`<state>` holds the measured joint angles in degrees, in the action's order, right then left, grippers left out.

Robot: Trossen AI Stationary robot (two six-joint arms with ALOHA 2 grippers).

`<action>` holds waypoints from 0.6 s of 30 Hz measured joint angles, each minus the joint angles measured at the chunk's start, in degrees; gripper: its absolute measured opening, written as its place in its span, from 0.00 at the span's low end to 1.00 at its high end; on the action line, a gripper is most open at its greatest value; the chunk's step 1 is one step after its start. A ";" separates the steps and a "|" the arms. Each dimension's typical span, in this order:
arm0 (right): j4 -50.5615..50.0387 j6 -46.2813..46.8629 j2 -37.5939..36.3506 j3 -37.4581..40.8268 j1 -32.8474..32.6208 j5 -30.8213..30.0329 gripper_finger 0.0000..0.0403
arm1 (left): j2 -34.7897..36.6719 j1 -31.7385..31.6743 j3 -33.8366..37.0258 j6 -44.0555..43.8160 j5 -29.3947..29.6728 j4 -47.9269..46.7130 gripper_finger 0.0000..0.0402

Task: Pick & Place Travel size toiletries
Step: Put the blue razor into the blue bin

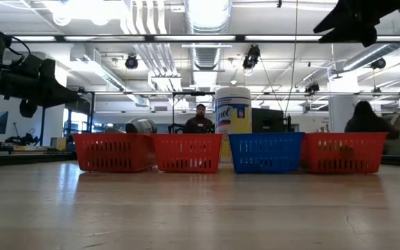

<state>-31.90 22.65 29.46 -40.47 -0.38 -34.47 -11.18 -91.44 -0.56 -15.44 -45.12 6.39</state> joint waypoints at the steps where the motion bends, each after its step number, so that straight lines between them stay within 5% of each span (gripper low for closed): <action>1: -1.53 0.87 0.05 0.00 0.00 0.11 0.50 | 0.00 0.02 0.00 0.02 0.00 0.00 0.14; 7: -12.62 10.13 1.52 0.97 0.00 0.01 0.46 | -0.04 0.02 0.02 0.02 0.00 0.00 0.14; 18: -6.88 20.84 1.36 3.17 -0.09 2.93 0.38 | -0.07 0.02 0.04 0.02 0.00 0.00 0.14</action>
<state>-38.78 43.49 30.82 -37.30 -0.47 -31.54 -11.25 -91.42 -0.51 -15.42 -45.12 6.39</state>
